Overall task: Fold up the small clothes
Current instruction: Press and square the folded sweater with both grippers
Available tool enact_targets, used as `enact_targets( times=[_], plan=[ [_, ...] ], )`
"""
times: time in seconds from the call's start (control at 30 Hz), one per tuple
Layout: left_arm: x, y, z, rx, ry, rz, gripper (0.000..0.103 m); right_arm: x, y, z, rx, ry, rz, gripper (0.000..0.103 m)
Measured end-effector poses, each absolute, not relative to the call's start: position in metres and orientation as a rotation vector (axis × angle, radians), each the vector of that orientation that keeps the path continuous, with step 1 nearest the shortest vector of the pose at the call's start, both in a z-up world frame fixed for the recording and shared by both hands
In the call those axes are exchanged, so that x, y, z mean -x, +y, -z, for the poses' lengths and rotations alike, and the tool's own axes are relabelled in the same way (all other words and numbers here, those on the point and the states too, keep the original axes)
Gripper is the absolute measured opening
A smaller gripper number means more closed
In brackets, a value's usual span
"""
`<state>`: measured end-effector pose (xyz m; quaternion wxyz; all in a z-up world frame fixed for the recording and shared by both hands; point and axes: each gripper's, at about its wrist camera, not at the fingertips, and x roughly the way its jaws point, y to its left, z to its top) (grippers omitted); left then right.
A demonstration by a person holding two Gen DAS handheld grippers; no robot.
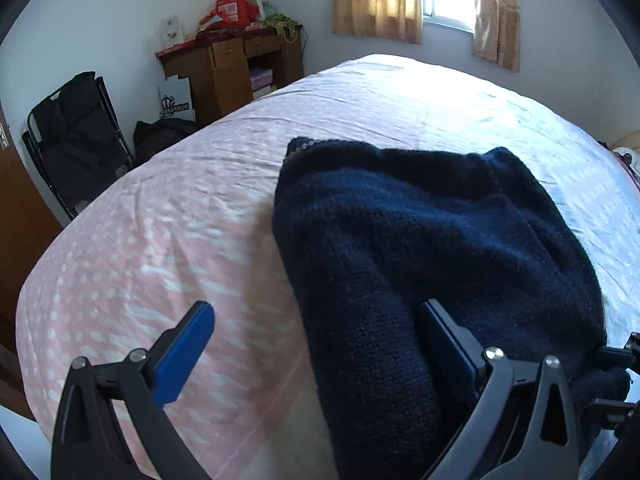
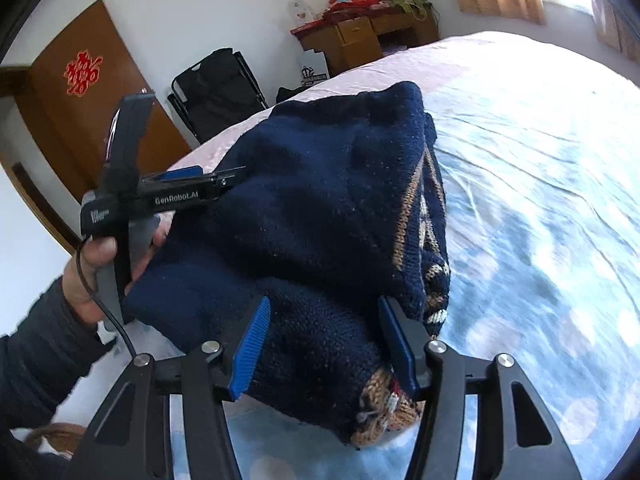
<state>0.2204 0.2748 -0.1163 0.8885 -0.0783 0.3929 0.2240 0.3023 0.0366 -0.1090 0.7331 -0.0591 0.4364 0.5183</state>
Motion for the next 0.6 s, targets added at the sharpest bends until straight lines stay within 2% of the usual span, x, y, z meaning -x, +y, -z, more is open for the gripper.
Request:
enact_targets(
  times=[0.33, 0.6],
  plan=[
    [-0.188, 0.258, 0.097, 0.173, 0.789, -0.450, 0.103, -0.309, 0.023, 0.095, 0.023, 0.978, -1.152, 0.057],
    [-0.180, 0.239, 0.113, 0.160, 0.812, -0.424, 0.103, -0.303, 0.029, 0.097, 0.046, 0.970, -1.109, 0.058]
  ],
)
